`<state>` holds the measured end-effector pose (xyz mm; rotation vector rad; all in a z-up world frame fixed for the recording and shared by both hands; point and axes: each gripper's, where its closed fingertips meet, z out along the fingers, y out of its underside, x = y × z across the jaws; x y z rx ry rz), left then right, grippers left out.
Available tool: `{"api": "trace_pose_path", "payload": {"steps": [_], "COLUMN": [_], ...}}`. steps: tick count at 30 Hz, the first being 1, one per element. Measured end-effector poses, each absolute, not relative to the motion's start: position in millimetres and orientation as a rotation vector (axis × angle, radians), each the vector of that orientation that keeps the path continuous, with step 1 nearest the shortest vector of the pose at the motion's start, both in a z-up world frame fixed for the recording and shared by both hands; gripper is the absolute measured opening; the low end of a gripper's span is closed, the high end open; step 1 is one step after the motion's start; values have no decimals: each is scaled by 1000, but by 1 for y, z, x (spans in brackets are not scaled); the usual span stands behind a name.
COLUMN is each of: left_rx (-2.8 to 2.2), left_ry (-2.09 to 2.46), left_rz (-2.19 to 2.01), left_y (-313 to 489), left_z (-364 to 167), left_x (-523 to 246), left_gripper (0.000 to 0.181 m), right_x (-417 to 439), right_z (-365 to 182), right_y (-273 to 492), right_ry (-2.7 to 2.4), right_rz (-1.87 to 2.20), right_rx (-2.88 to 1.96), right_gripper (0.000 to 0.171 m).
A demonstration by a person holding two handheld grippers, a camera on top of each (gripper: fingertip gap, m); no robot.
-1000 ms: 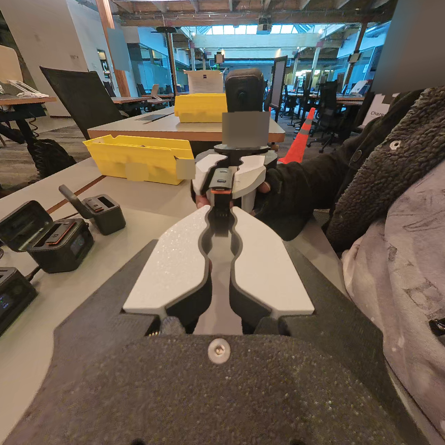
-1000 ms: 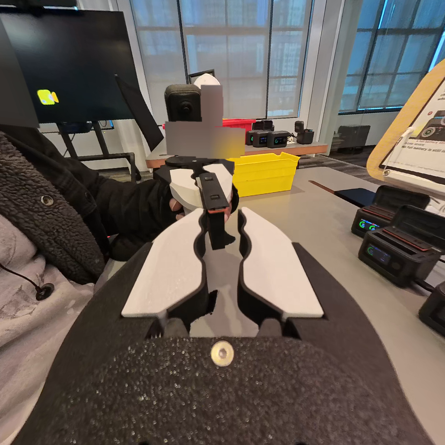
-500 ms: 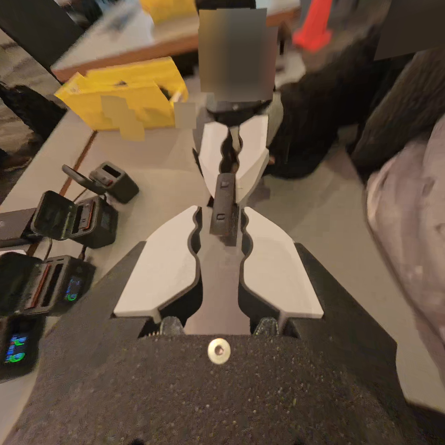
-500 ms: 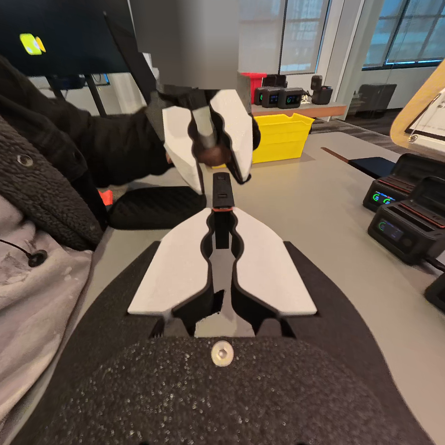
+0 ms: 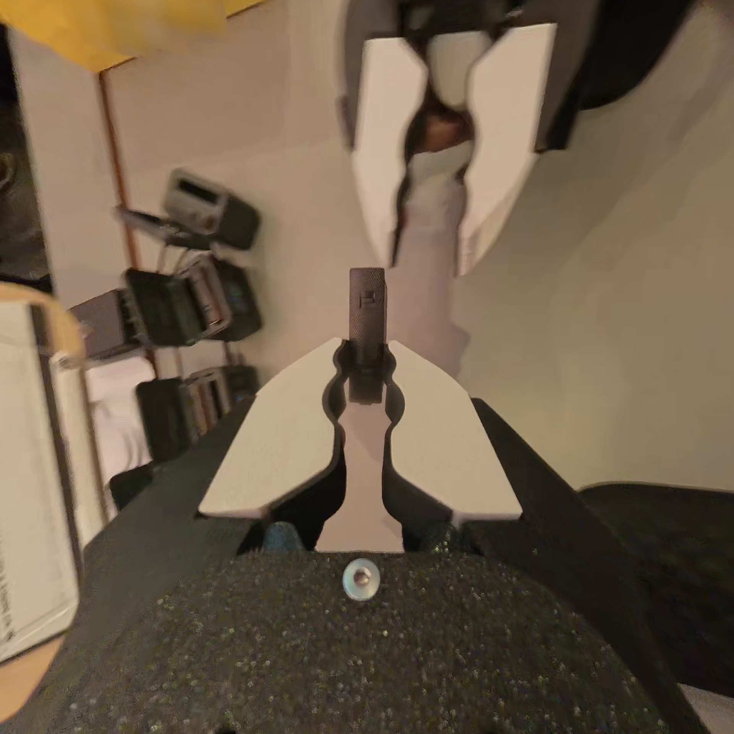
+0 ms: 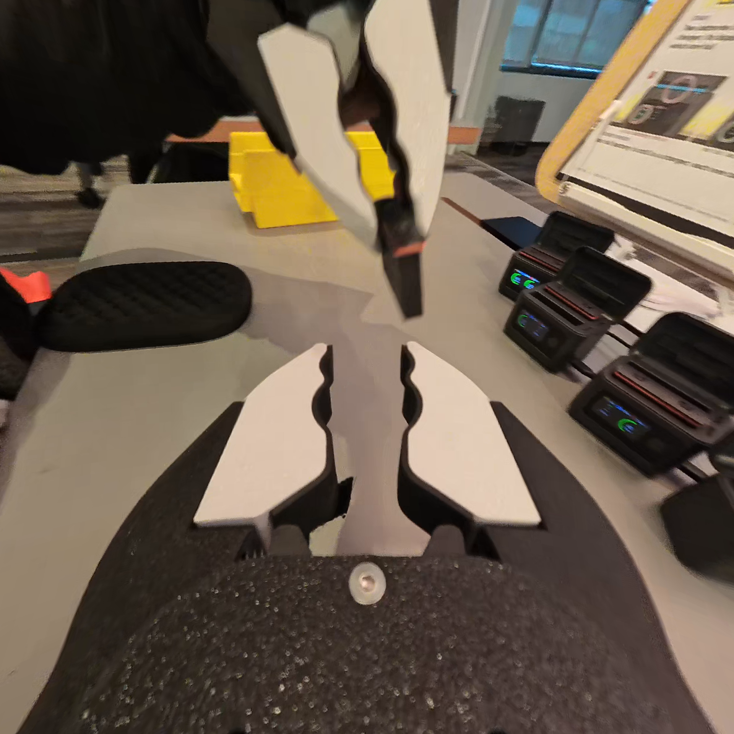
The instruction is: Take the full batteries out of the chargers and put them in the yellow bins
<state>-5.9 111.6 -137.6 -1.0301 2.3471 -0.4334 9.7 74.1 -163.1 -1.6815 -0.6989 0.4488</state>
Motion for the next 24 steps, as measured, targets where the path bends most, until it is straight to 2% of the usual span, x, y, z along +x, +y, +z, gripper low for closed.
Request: {"api": "trace_pose_path", "payload": {"steps": [4,10,24], "left_rx": [-1175,-1362,-1483], "left_ry": [2198,2161,2192], "left_rz": [-378,-353,-373], "left_y": [180,251,291], "left_z": [-116,-147,-199], "left_x": [13,33,54], "left_gripper": [16,16,16], "right_x": [26,43,51], "right_z": [-165,-168,-181], "right_y": [80,79,73], "right_ry": [-612,-497,-446], "right_rz": [395,352,377], "right_rx": [-1735,-1786,-1815], "right_gripper": [25,19,16]}}
